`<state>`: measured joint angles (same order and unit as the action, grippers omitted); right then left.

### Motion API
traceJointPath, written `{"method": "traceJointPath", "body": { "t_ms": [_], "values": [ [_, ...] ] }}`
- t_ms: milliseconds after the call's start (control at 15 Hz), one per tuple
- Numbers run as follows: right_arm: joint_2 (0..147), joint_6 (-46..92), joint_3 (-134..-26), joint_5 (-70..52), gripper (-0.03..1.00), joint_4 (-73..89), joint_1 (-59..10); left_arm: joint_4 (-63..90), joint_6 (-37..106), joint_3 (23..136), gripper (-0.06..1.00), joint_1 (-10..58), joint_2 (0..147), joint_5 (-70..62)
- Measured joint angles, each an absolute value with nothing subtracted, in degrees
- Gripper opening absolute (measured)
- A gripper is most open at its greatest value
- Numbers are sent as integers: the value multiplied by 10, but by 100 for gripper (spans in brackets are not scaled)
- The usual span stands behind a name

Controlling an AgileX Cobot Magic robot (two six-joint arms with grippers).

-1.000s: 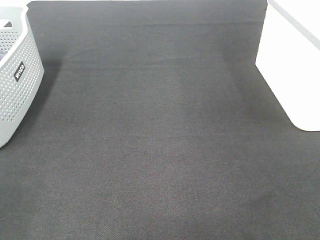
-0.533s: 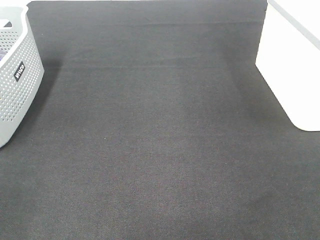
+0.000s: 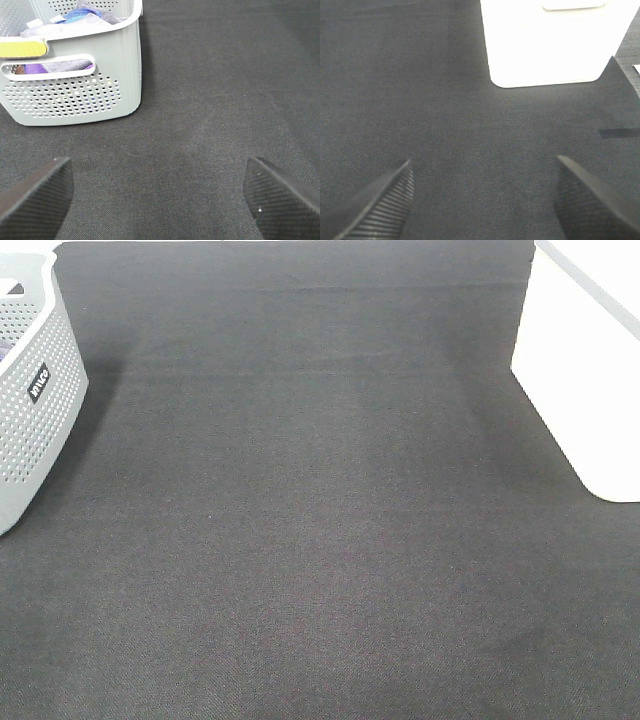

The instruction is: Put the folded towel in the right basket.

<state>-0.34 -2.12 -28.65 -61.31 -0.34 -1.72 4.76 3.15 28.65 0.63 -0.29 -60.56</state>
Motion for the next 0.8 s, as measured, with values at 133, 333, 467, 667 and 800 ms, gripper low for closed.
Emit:
{"method": "traceJointPath", "body": {
  "t_ms": [133,333,467,667,800],
  "values": [
    [-3,-21,-286,-613,72,-3,-17,48,32,286,87,6,-3,-606],
    [-3,-21,-286,-613,72,-3,-17,48,32,286,87,6,-3,-606],
    [-3,-21,-286,-612,72,-3,-17,48,32,286,87,6,-3,-606],
    [-3,-21,-286,-612,72,-3,-17,48,32,286,87,6,-3,-606],
    [-3,-21,-286,-612,72,-3,-17,48,32,286,87,6,-3,-606]
  ]
}}
